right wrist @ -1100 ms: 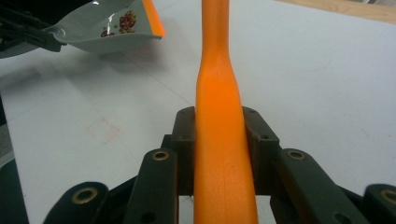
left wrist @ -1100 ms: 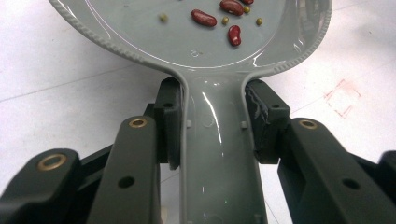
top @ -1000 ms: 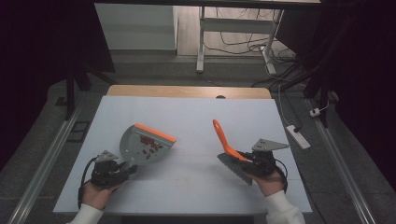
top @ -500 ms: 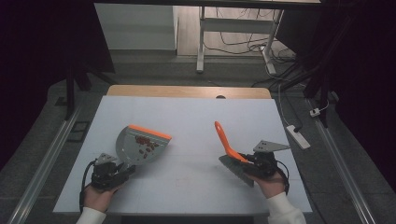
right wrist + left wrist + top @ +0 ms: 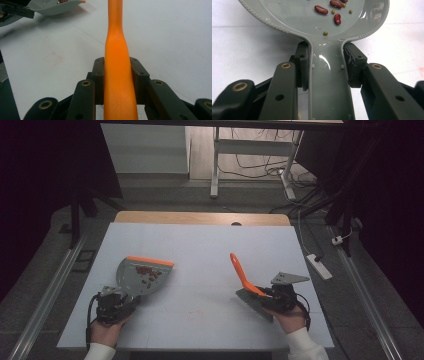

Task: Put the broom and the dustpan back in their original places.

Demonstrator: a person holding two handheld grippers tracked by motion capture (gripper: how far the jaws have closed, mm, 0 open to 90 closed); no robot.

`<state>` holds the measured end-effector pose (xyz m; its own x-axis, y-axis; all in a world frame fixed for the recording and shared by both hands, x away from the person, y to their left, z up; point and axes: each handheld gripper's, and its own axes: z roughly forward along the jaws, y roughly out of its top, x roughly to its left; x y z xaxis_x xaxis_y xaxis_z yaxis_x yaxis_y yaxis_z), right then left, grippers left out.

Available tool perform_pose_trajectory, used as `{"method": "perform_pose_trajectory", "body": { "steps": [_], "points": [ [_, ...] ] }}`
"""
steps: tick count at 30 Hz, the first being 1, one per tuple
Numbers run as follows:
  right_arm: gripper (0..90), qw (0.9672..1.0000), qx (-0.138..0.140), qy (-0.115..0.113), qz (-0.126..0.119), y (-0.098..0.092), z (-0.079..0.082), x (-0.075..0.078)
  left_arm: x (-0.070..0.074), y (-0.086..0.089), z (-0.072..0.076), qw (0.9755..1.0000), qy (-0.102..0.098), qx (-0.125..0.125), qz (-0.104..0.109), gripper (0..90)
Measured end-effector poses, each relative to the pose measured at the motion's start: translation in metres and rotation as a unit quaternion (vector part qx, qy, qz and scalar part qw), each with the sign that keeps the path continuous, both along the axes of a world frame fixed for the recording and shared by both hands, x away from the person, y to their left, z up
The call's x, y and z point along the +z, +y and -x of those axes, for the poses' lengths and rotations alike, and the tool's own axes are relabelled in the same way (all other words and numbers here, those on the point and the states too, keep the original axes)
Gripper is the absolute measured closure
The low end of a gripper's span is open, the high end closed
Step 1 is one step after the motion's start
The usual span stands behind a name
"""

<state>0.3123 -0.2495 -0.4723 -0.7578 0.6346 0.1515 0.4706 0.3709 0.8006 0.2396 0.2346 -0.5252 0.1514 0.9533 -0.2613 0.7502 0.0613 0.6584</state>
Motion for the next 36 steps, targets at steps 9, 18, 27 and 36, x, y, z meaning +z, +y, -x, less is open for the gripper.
{"method": "perform_pose_trajectory", "body": {
  "steps": [9, 18, 27, 36],
  "points": [
    [69.3, 0.9998, -0.002, 0.015, 0.009, 0.0, -0.002, -0.007, -0.006, 0.002, -0.004, 0.9997, 0.015, 0.018, 0.0, 61.6],
    [69.3, 0.9987, -0.025, 0.039, 0.02, -0.005, -0.01, -0.016, -0.01, 0.003, -0.008, 0.9994, 0.024, 0.025, -0.002, 61.5],
    [67.9, 0.9978, -0.046, 0.038, 0.028, -0.013, -0.018, -0.02, -0.011, 0.001, -0.009, 0.9993, 0.026, 0.024, -0.008, 61.4],
    [63.2, 0.9968, -0.057, 0.039, 0.04, -0.017, -0.025, -0.025, -0.012, 0.002, -0.008, 0.9995, 0.022, 0.022, -0.008, 60.5]
  ]
}}
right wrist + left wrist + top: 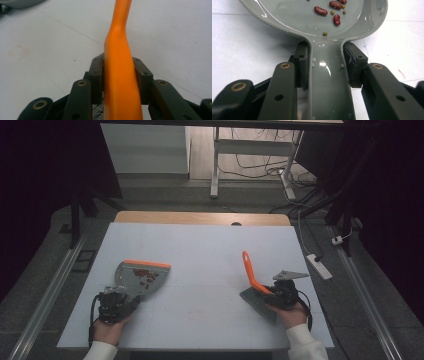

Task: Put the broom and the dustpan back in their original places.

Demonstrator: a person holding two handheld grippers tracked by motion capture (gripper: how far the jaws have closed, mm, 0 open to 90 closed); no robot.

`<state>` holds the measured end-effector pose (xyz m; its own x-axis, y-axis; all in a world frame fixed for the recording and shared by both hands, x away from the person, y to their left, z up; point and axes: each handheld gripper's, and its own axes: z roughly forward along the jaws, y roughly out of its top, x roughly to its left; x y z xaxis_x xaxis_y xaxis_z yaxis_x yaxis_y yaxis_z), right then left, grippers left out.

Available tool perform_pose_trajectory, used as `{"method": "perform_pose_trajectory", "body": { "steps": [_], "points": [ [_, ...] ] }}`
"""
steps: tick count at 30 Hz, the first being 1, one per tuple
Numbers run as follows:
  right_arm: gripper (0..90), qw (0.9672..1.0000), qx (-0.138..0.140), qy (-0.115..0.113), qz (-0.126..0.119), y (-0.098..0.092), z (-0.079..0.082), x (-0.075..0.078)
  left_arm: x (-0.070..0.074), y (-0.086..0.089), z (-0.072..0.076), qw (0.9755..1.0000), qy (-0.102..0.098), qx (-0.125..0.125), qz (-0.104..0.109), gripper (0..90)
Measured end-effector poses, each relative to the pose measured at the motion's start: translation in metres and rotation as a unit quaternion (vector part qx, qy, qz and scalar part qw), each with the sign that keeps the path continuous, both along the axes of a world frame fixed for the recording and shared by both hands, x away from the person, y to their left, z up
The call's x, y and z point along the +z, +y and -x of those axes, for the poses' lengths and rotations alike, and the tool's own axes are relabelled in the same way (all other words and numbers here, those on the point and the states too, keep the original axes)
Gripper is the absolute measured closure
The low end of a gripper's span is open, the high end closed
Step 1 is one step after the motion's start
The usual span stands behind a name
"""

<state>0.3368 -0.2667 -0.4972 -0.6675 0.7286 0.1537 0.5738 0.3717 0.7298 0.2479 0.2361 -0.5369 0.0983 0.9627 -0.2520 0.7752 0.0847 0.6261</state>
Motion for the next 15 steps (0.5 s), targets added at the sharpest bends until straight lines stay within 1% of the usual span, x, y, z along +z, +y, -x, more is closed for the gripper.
{"method": "perform_pose_trajectory", "body": {
  "steps": [8, 10, 12, 15],
  "points": [
    [55.0, 0.9997, -0.018, 0.008, 0.011, -0.001, -0.006, -0.007, 0.001, 0.0, 0.001, 1.0, -0.005, 0.002, -0.006, 55.7],
    [52.7, 0.9996, -0.022, 0.012, 0.012, -0.001, -0.008, -0.008, 0.001, 0.0, 0.001, 0.9999, -0.004, 0.003, -0.009, 52.4],
    [49.7, 0.9992, -0.032, 0.016, 0.017, -0.002, -0.009, -0.009, 0.001, 0.001, 0.001, 0.9999, -0.004, 0.003, -0.009, 47.2],
    [48.7, 0.9991, -0.036, 0.021, 0.012, -0.004, -0.012, -0.011, 0.002, 0.002, 0.002, 1.0, -0.003, 0.003, -0.009, 41.6]
  ]
}}
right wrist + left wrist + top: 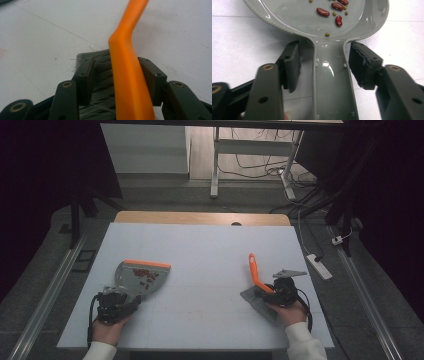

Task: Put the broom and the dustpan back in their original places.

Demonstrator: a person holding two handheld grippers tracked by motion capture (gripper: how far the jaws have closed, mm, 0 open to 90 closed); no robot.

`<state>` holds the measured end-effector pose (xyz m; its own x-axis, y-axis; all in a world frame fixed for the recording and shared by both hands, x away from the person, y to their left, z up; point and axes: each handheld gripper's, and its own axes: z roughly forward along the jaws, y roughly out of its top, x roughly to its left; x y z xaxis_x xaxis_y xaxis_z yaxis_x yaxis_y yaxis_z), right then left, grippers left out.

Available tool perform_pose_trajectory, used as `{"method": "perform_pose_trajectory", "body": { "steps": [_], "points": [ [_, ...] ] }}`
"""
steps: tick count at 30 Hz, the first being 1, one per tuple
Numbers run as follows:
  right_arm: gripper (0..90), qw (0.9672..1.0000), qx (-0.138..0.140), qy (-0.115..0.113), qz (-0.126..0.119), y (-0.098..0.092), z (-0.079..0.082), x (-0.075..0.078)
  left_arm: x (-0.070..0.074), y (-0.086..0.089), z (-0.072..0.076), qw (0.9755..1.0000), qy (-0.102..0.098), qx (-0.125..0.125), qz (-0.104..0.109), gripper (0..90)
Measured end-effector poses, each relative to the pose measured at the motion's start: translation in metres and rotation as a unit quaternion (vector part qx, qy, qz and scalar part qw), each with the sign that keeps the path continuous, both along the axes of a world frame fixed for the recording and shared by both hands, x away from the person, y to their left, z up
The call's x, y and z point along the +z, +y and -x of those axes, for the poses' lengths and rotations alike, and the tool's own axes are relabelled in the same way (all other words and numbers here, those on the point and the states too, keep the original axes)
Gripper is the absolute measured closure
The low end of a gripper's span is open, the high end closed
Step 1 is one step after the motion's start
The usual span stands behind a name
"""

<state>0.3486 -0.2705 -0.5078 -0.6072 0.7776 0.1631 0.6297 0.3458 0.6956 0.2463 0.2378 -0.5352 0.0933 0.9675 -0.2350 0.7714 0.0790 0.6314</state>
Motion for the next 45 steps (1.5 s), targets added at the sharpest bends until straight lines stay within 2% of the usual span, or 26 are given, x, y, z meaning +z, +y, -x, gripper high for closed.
{"method": "perform_pose_trajectory", "body": {
  "steps": [6, 13, 14, 17, 21, 23, 24, 26, 28, 30, 33, 36, 39, 43, 45],
  "points": [
    [45.9, 0.9999, -0.013, 0.006, 0.007, 0.001, -0.002, -0.002, 0.003, 0.001, 0.002, 0.9999, 0.002, 0.013, -0.008, 28.7],
    [42.6, 0.9997, -0.017, 0.005, 0.017, 0.0, -0.004, -0.003, 0.008, 0.005, 0.005, 0.9998, -0.008, 0.018, -0.004, 23.8],
    [41.9, 0.9996, -0.02, 0.006, 0.02, 0.0, -0.004, -0.004, 0.01, 0.005, 0.006, 0.9998, -0.012, 0.015, -0.009, 23.5],
    [40.9, 0.9989, -0.029, -0.009, 0.036, 0.001, -0.004, -0.003, 0.015, 0.007, 0.01, 0.9994, -0.022, 0.011, -0.023, 22.8],
    [40.4, 0.9989, -0.031, -0.013, 0.033, 0.0, -0.002, -0.001, 0.022, 0.009, 0.016, 0.9985, -0.038, -0.001, -0.039, 22.6],
    [39.8, 0.9986, -0.034, -0.026, 0.031, 0.0, 0.0, 0.002, 0.027, 0.008, 0.019, 0.9976, -0.05, -0.012, -0.045, 22.6],
    [39.8, 0.9984, -0.034, -0.033, 0.029, -0.001, 0.001, 0.004, 0.029, 0.008, 0.02, 0.9972, -0.056, -0.021, -0.044, 22.6],
    [39.8, 0.9986, -0.026, -0.043, 0.016, -0.002, 0.004, 0.008, 0.034, 0.006, 0.022, 0.9962, -0.069, -0.045, -0.028, 22.8],
    [40.0, 0.9983, -0.01, -0.058, 0.004, -0.003, 0.007, 0.012, 0.038, 0.001, 0.022, 0.9939, -0.078, -0.073, -0.027, 23.4],
    [40.3, 0.9977, 0.011, -0.067, -0.002, -0.002, 0.01, 0.015, 0.04, -0.005, 0.02, 0.9905, -0.083, -0.107, -0.025, 23.7],
    [41.6, 0.9962, 0.047, -0.072, -0.007, 0.002, 0.015, 0.017, 0.04, -0.015, 0.013, 0.9839, -0.078, -0.159, -0.025, 23.8],
    [41.9, 0.9937, 0.076, -0.083, -0.002, 0.005, 0.02, 0.017, 0.041, -0.021, 0.005, 0.9771, -0.079, -0.196, -0.024, 23.8],
    [42.1, 0.9918, 0.092, -0.088, -0.009, 0.006, 0.023, 0.018, 0.04, -0.023, -0.003, 0.972, -0.081, -0.22, -0.02, 24.4],
    [42.3, 0.9891, 0.109, -0.099, -0.008, 0.009, 0.028, 0.02, 0.038, -0.022, -0.013, 0.9685, -0.076, -0.236, -0.025, 24.5],
    [42.3, 0.9877, 0.115, -0.105, -0.006, 0.011, 0.03, 0.02, 0.038, -0.022, -0.016, 0.9673, -0.076, -0.241, -0.02, 24.5]
  ]
}}
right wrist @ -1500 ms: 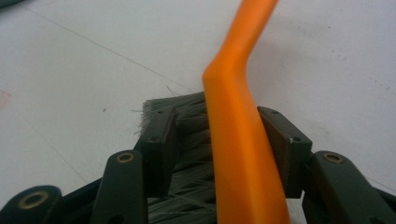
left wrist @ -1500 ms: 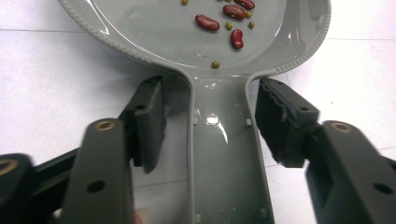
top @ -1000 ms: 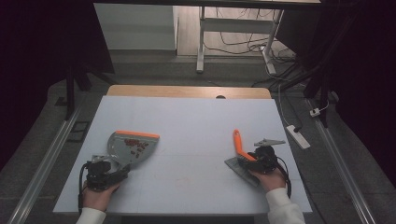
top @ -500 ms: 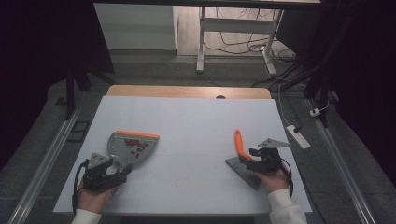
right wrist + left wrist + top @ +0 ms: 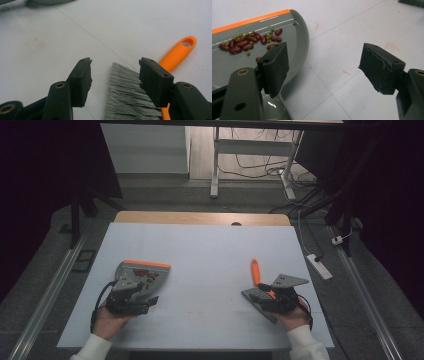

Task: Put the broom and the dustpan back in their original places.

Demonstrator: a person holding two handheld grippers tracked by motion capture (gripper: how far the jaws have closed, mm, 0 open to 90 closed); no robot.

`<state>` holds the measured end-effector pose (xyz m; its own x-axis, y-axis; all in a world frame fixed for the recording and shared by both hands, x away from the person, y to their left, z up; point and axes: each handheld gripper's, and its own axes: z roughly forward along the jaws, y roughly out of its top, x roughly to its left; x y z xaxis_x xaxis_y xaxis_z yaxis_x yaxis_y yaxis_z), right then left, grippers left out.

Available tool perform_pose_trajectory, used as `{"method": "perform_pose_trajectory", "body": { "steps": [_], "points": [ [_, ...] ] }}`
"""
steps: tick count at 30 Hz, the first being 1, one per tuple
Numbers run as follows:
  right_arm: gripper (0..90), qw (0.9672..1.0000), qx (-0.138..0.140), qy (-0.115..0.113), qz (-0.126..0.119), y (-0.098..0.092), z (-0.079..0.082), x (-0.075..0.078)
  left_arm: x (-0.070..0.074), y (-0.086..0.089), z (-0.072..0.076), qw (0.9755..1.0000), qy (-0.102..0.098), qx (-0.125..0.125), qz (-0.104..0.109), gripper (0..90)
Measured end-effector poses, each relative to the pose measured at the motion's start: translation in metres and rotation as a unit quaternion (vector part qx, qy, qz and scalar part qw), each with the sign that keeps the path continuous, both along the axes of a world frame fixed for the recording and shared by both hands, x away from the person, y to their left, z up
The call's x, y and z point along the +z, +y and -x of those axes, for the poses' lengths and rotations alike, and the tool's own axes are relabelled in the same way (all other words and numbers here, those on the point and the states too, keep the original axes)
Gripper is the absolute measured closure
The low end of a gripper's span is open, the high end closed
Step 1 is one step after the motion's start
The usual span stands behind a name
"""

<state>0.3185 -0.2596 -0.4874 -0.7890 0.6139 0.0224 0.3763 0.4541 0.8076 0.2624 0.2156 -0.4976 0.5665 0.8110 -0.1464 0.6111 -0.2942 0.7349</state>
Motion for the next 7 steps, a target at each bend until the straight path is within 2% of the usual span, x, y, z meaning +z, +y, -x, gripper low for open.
{"method": "perform_pose_trajectory", "body": {
  "steps": [7],
  "points": [
    [42.4, 0.9998, 0.008, -0.014, 0.01, 0.0054, 0.0036, 0.0013, -0.0001, -0.0005, 0.0039, 1.0, 0.001, -0.007, -0.002, 24.5]
  ]
}}
